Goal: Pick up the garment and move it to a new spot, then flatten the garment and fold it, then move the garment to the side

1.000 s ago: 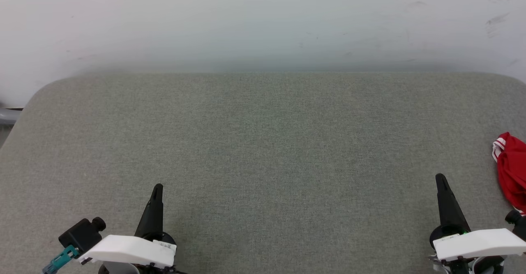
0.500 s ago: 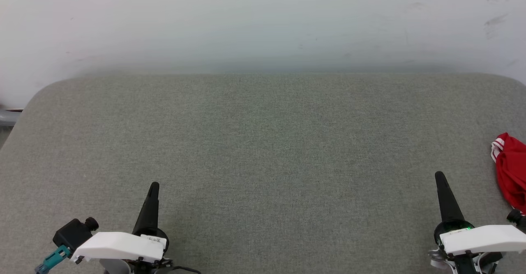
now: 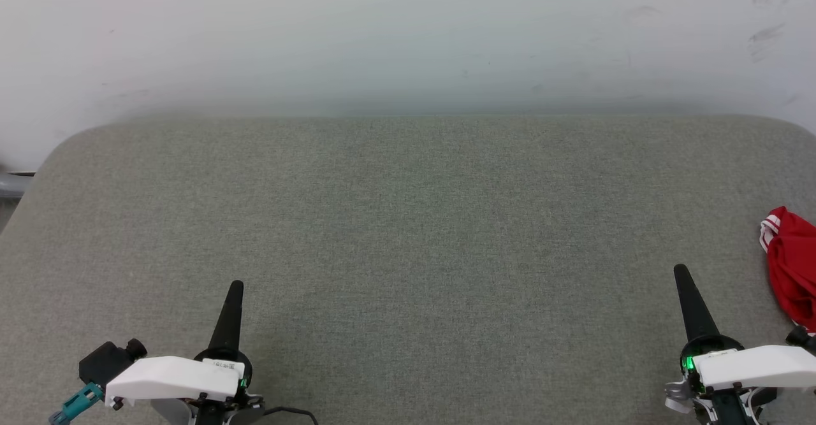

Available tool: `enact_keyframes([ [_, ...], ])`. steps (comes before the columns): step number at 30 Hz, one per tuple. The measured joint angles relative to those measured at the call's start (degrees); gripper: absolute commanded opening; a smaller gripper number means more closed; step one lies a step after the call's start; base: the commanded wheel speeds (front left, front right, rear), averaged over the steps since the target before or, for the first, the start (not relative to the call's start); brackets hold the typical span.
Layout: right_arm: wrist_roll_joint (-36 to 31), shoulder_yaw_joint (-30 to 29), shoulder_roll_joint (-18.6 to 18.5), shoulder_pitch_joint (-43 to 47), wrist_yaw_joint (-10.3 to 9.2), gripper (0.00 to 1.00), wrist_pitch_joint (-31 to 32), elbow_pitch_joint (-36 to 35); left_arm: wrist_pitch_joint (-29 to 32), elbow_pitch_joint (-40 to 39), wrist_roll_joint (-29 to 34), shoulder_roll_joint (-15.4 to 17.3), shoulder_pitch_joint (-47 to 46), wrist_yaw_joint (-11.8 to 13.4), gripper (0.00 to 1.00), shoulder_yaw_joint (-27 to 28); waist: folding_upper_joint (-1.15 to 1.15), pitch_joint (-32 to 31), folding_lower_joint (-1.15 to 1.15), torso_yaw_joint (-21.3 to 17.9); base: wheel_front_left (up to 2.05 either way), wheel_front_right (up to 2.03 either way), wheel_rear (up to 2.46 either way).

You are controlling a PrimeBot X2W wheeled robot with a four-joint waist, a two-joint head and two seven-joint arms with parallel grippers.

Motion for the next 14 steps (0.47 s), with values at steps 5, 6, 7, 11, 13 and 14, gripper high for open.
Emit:
enact_keyframes([
  [5, 3.22, -0.15, 0.00, -0.35, -0.01, 0.00, 0.86, 0.38, 0.76, 0.29, -3.22, 0.00, -0.44, -0.03, 0.00, 0.47, 0.00, -0.11, 0.00, -0.05, 0.00, 0.00, 0.00],
  [6, 3.75, -0.19, 0.00, -0.49, 0.00, 0.00, 0.92, 0.44, 0.98, 0.33, -3.72, 0.00, -0.51, -0.08, 0.00, 0.57, 0.00, -0.12, 0.00, -0.05, 0.00, 0.00, 0.00],
  [7, 4.24, -0.21, 0.00, -0.55, -0.01, 0.00, 1.02, 0.46, 1.18, 0.36, -4.30, 0.00, -0.56, -0.08, 0.00, 0.65, 0.00, -0.14, 0.00, -0.06, 0.00, 0.00, 0.00],
  [11, 6.24, -0.33, 0.00, -0.64, -0.01, 0.00, 1.52, 0.76, 1.69, 0.63, -6.30, 0.00, -0.63, -0.08, 0.00, 0.96, 0.00, -0.21, 0.00, -0.10, 0.00, 0.00, 0.00],
  [13, 7.26, -0.38, 0.00, -0.70, -0.01, 0.00, 1.93, 0.86, 1.93, 0.73, -7.24, -0.01, -0.78, -0.09, 0.00, 1.10, 0.00, -0.25, 0.00, -0.11, 0.00, 0.00, 0.00],
  [14, 7.75, -0.41, 0.00, -0.71, -0.01, 0.00, 1.99, 0.91, 2.13, 0.75, -7.76, 0.00, -0.89, -0.09, 0.00, 1.15, 0.00, -0.27, 0.00, -0.12, 0.00, 0.00, 0.00],
])
